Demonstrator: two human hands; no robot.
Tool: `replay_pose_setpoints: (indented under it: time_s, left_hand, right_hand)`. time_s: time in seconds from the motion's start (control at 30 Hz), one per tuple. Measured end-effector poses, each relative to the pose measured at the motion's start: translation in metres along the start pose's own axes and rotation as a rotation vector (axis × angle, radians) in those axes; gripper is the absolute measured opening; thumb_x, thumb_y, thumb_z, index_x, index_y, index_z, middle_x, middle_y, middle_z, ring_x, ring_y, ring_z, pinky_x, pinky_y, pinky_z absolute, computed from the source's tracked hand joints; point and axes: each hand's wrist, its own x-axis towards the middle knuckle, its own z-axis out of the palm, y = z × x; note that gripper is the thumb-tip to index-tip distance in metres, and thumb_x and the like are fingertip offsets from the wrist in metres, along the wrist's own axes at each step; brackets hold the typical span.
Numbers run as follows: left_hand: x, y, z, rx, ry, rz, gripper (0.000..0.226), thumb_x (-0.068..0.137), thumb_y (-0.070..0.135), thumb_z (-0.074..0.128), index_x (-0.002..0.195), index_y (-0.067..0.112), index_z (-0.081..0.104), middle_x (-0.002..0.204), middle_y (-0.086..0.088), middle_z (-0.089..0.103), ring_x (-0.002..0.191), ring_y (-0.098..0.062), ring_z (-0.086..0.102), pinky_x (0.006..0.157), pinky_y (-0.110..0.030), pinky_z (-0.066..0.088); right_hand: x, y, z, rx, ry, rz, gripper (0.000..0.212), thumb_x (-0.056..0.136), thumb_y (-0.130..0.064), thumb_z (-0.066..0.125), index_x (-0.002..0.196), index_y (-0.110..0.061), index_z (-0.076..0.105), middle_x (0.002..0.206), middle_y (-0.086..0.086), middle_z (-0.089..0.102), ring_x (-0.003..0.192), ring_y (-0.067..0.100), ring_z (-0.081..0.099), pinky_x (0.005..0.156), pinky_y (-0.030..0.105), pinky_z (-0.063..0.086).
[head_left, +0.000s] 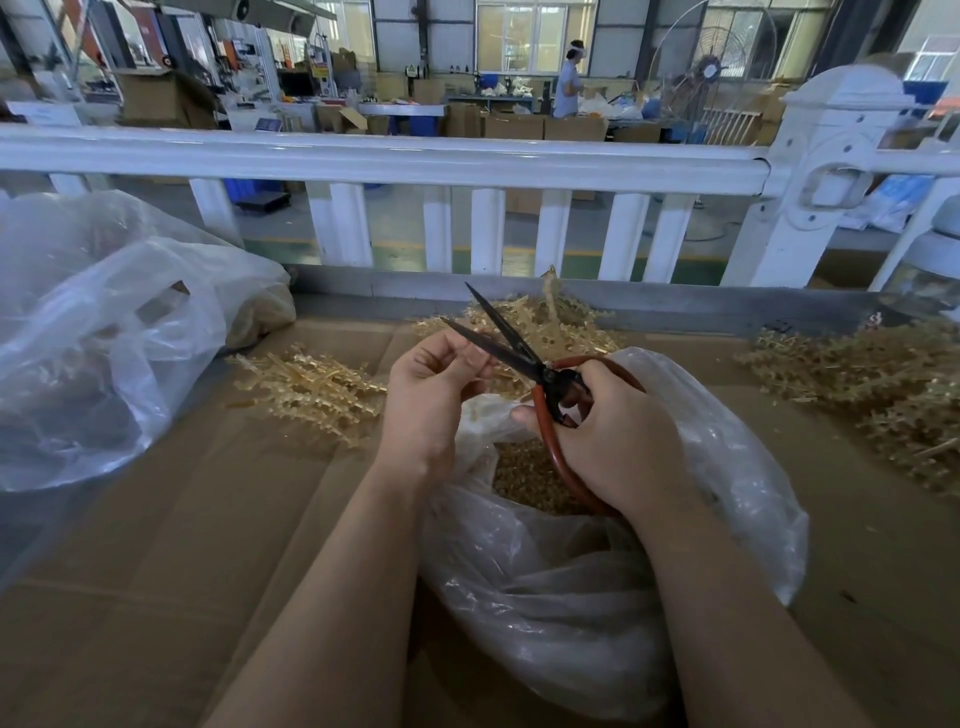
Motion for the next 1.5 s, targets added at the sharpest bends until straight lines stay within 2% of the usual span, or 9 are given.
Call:
replay_pose_setpoints:
  time_s: [0.27, 0.43, 0.5, 0.67, 0.83, 0.97, 1.1, 1.3, 1.5]
  left_hand:
    - [0.0008, -0.0009, -0.0038, 0.015, -0.033, 0.015, 0.02, 0.094, -0.005, 0.054, 0.08, 0.006, 0.065, 0.073, -0.009, 0.058, 0.07, -0.013, 0.05, 0.064, -0.018, 0.042]
    - [0.0011, 0.0012, -0.0054, -0.001, -0.076, 0.026, 0.041, 0.092, -0.004, 0.057, 0.063, 0.022, 0.07, 0.072, -0.004, 0.061, 0.068, -0.01, 0.053, 0.064, -0.017, 0.043]
    - [0.0005, 0.0027, -0.0052, -0.01, -0.093, 0.03, 0.041, 0.091, -0.001, 0.059, 0.061, 0.024, 0.071, 0.073, -0.003, 0.062, 0.069, -0.01, 0.053, 0.064, -0.017, 0.043]
    - [0.0002, 0.0033, -0.0056, -0.018, -0.089, 0.038, 0.04, 0.091, 0.0, 0.06, 0.062, 0.025, 0.072, 0.072, -0.001, 0.063, 0.07, -0.01, 0.053, 0.065, -0.017, 0.044]
    - [0.001, 0.0017, -0.0066, -0.028, -0.096, 0.046, 0.037, 0.091, 0.001, 0.06, 0.065, 0.024, 0.071, 0.074, -0.004, 0.062, 0.071, -0.011, 0.054, 0.066, -0.018, 0.044]
    - [0.0009, -0.0006, -0.007, -0.015, -0.081, 0.054, 0.024, 0.092, 0.001, 0.06, 0.076, 0.016, 0.069, 0.074, -0.003, 0.064, 0.071, -0.01, 0.056, 0.067, -0.017, 0.045]
    - [0.0017, -0.0016, -0.0077, 0.008, -0.072, 0.078, 0.029, 0.091, 0.0, 0.06, 0.071, 0.019, 0.068, 0.074, -0.002, 0.063, 0.071, -0.01, 0.057, 0.068, -0.018, 0.046]
    - [-0.0003, -0.0015, -0.0068, 0.133, -0.079, 0.158, 0.016, 0.091, -0.009, 0.057, 0.085, 0.002, 0.067, 0.073, -0.001, 0.061, 0.068, -0.004, 0.056, 0.067, -0.015, 0.047]
    - [-0.0024, -0.0001, -0.0048, 0.147, -0.123, 0.178, 0.021, 0.091, -0.008, 0.057, 0.083, 0.009, 0.067, 0.076, 0.0, 0.062, 0.072, -0.007, 0.055, 0.07, -0.019, 0.048]
  right_hand:
    - [0.0001, 0.0001, -0.0005, -0.037, 0.034, -0.02, 0.061, 0.07, -0.085, 0.053, 0.087, -0.027, 0.057, 0.086, -0.014, 0.065, 0.08, 0.007, 0.062, 0.067, 0.025, 0.054]
    - [0.0002, -0.0011, -0.0007, -0.073, 0.056, -0.02, 0.064, 0.068, -0.088, 0.049, 0.084, -0.027, 0.06, 0.077, -0.016, 0.063, 0.071, 0.003, 0.059, 0.061, 0.02, 0.051]
    - [0.0002, -0.001, -0.0007, -0.09, 0.066, -0.021, 0.067, 0.068, -0.088, 0.048, 0.086, -0.025, 0.064, 0.076, -0.015, 0.065, 0.069, 0.005, 0.06, 0.06, 0.02, 0.05]
    - [0.0005, -0.0008, -0.0001, -0.109, 0.071, -0.025, 0.067, 0.069, -0.088, 0.047, 0.083, -0.025, 0.065, 0.072, -0.015, 0.064, 0.064, 0.004, 0.058, 0.058, 0.02, 0.049]
    - [-0.0008, -0.0031, -0.0015, -0.099, 0.106, -0.041, 0.065, 0.068, -0.09, 0.043, 0.071, -0.027, 0.057, 0.062, -0.018, 0.056, 0.057, 0.0, 0.052, 0.052, 0.013, 0.038]
    - [-0.0005, -0.0018, -0.0017, -0.115, 0.091, -0.038, 0.062, 0.07, -0.086, 0.049, 0.076, -0.026, 0.063, 0.067, -0.016, 0.062, 0.059, 0.001, 0.054, 0.054, 0.012, 0.037]
    - [0.0, -0.0037, -0.003, -0.121, 0.069, -0.031, 0.076, 0.065, -0.094, 0.037, 0.08, -0.024, 0.066, 0.069, -0.014, 0.064, 0.062, 0.004, 0.057, 0.056, 0.019, 0.046]
    - [-0.002, -0.0068, -0.0054, -0.079, 0.074, -0.05, 0.08, 0.065, -0.095, 0.03, 0.087, -0.026, 0.067, 0.072, -0.022, 0.056, 0.061, -0.002, 0.049, 0.055, 0.01, 0.034]
    - [-0.0014, -0.0044, -0.0029, -0.063, 0.073, -0.036, 0.088, 0.062, -0.098, 0.028, 0.086, -0.024, 0.067, 0.072, -0.014, 0.065, 0.064, 0.002, 0.056, 0.056, 0.015, 0.042]
